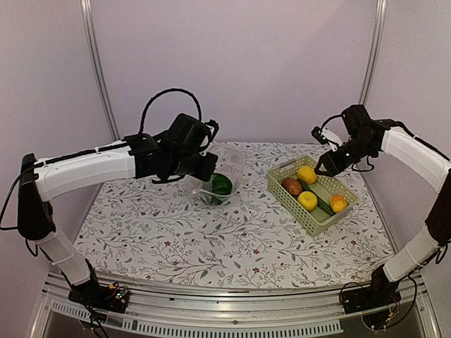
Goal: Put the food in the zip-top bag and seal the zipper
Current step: Pass from the right arm to the left, then pick up the fake fruit from the bin.
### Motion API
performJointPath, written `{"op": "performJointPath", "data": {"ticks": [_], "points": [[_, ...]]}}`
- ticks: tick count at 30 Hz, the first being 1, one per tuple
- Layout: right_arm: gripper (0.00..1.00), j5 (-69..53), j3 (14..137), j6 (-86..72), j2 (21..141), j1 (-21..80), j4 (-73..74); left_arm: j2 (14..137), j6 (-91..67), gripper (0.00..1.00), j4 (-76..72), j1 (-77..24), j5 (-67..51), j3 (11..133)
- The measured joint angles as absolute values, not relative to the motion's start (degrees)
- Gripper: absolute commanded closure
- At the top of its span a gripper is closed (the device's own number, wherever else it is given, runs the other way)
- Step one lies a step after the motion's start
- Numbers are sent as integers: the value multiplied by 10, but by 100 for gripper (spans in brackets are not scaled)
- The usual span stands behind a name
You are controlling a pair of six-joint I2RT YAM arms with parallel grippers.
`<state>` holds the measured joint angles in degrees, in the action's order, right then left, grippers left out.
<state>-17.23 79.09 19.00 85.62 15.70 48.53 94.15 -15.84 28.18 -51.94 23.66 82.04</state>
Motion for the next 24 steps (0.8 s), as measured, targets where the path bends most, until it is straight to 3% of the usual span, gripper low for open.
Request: {"op": "performJointPath", "data": {"ticks": [7,16,20,24], "points": [[34,-41,745,221,878,133,515,938,-158,100,276,-519,230,800],[29,43,699,201,930,133,522,932,-158,100,272,-517,229,790],[18,63,682,184,949,133,522,932,-158,100,271,-517,229,789],[18,78,670,175,960,133,522,932,-159,100,271,-517,229,785]]}}
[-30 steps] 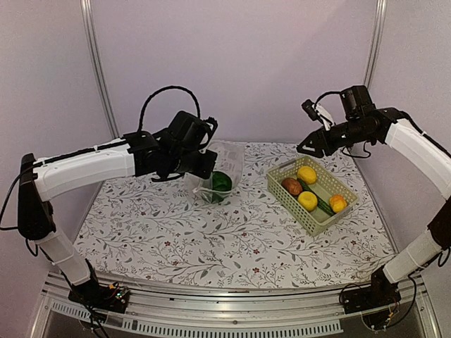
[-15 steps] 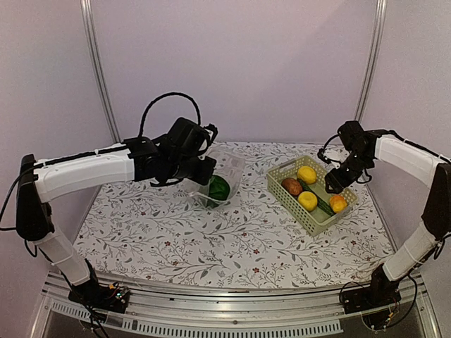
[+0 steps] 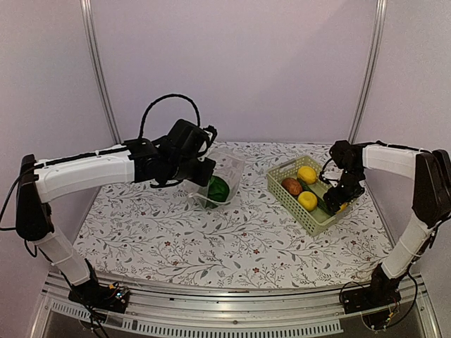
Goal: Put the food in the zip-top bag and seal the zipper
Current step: Pick up the fake fruit from the bin, then place the fake fruit in the zipper food storage bag.
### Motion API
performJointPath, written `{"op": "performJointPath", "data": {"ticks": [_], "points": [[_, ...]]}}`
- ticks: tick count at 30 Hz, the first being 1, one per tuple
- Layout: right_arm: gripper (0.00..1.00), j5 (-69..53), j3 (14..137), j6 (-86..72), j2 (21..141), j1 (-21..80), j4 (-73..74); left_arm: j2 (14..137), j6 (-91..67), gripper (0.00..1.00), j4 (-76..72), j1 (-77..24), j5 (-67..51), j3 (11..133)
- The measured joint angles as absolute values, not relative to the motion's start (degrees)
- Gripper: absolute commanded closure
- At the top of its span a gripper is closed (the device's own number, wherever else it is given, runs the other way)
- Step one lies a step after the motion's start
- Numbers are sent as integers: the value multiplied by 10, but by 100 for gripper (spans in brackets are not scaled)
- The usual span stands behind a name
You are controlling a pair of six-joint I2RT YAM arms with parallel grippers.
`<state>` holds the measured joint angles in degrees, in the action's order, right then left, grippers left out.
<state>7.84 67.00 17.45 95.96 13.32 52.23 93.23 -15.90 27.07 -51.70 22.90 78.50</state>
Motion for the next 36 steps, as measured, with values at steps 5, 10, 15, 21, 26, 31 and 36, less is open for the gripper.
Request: {"op": "performJointPath", "data": {"ticks": [5,10,15,21,26,31,36], "points": [[32,100,665,171,976,133,522,932,-161,100,270,-517,228,780],[52,117,668,166,979,133,522,932,-161,100,270,-517,227,780],[66,121,682,163,979,133,525,932,-161,100,270,-517,227,780],[73,120,704,165,958,133,530,932,-161,100,271,-514,227,784],[78,89,745,171,909,133,546,933,-161,100,268,-509,222,791],[81,-38,805,194,854,136,566,944,-161,100,267,-505,212,808],[82,-177,870,204,843,174,592,975,-165,100,257,-504,198,840]]}}
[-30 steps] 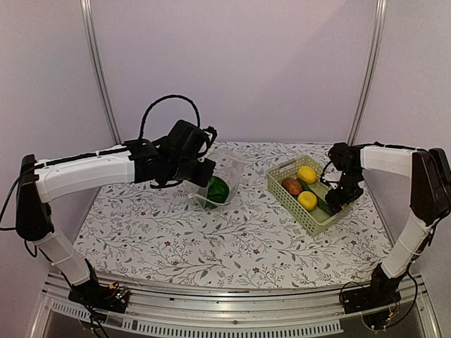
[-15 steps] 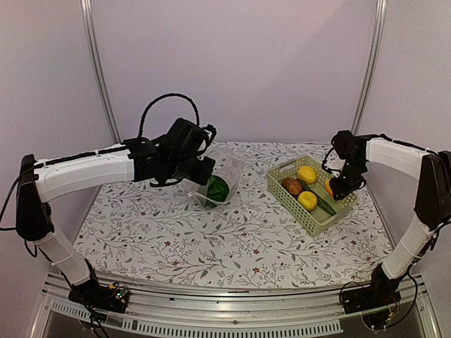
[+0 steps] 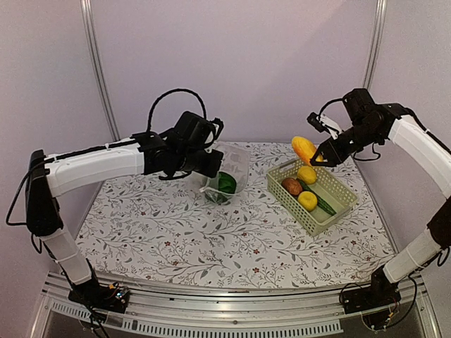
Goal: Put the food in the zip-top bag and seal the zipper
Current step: Place the fake fruit in the zipper food storage bag.
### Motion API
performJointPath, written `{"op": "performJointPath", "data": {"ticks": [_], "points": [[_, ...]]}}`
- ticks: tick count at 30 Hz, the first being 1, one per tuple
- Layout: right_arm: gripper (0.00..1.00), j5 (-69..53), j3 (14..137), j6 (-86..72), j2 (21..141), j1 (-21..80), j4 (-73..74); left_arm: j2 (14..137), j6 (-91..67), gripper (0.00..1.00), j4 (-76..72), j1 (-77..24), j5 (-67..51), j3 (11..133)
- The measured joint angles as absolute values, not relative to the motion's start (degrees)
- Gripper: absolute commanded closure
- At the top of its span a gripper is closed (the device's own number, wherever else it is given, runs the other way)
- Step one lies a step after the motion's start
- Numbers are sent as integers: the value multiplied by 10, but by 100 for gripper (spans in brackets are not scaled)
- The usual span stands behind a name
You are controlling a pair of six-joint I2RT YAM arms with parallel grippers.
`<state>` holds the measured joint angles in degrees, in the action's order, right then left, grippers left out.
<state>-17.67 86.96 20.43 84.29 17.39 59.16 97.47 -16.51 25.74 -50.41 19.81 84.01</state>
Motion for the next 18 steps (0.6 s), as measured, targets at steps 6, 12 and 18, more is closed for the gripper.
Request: {"op": "performJointPath", "data": {"ticks": [6,12,18], "points": [[82,-348,947,208,893,242,641,1019,-178,100,241,-504,172,881],[82,-450,984,218,962,277,683,1058,-189,100,231,-505,157,926],[82,-487,986,203,1002,301,696,1060,-193,100,231,-507,149,936]]}}
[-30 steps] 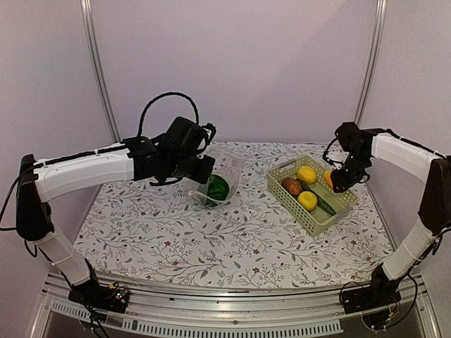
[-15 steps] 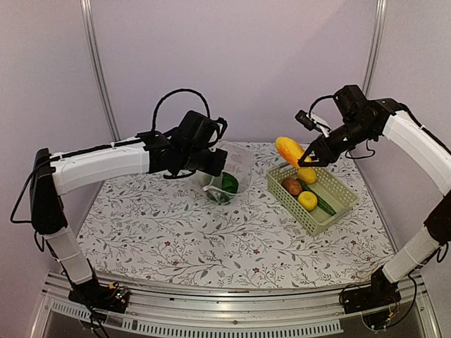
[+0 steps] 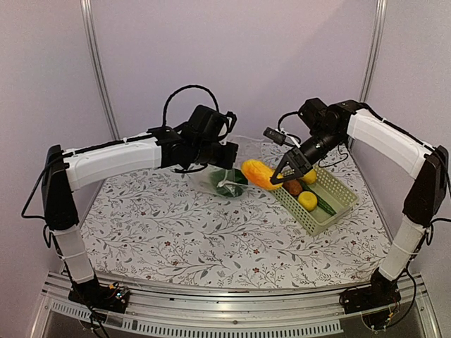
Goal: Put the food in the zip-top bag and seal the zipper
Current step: Place the fake fruit in the zipper food storage bag.
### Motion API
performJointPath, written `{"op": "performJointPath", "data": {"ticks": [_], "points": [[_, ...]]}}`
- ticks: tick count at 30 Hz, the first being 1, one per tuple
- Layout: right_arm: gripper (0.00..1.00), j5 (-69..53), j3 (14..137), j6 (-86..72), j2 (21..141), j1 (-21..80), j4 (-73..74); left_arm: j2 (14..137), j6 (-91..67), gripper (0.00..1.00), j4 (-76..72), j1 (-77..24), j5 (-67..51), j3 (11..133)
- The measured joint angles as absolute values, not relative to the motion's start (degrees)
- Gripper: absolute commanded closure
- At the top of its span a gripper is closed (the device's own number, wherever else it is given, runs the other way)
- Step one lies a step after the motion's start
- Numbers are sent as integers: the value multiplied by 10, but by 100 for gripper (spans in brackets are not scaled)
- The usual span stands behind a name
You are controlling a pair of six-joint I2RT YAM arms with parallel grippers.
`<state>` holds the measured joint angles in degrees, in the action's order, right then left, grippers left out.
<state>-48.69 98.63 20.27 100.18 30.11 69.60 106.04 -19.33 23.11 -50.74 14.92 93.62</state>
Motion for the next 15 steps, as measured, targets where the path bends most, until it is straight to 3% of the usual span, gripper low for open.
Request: {"op": "performJointPath", "data": {"ticks": [15], "points": [[78,-413,1072,80,1125,302,647,1061,-180,100,231,-547,123,937]]}}
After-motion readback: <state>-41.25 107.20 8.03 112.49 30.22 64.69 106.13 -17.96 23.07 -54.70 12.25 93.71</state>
